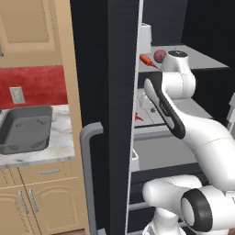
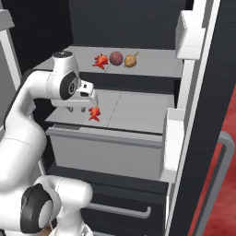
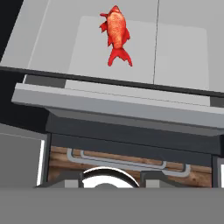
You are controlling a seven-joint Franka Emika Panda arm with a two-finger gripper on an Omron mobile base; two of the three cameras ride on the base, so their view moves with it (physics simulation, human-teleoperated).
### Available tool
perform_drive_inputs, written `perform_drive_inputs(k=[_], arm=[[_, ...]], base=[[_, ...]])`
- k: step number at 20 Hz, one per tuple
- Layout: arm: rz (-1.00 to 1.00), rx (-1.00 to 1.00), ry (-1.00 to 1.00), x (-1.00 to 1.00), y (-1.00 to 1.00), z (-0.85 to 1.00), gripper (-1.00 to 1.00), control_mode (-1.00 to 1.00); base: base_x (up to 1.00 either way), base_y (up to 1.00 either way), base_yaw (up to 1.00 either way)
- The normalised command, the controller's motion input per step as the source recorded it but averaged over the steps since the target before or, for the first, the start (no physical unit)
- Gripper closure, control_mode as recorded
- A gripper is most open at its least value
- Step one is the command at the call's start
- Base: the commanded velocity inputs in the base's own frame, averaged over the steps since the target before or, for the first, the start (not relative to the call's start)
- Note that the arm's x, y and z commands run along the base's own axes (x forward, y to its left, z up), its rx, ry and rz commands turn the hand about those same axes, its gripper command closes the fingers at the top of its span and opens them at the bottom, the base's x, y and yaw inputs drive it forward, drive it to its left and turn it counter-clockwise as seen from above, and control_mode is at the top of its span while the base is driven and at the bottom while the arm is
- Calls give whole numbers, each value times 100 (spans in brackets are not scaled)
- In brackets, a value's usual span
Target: Place one onion and one fish in each tupperware on the nearby counter, to pack two identical lunches.
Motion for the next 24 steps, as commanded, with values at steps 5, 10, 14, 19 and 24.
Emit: perform_drive_inputs(k=[5,10,14,19,24], arm=[[-4,0,0,-14,-4,-2,-100,-100],[-6,1,-16,-25,-30,-8,-100,-100],[-1,4,-46,-6,-9,23,-100,-100],[-1,5,-38,0,-7,51,-100,-100],[-5,0,-9,13,-26,32,-100,-100]], base=[[0,0,0],[0,0,0],[0,0,0],[0,0,0],[0,0,0]])
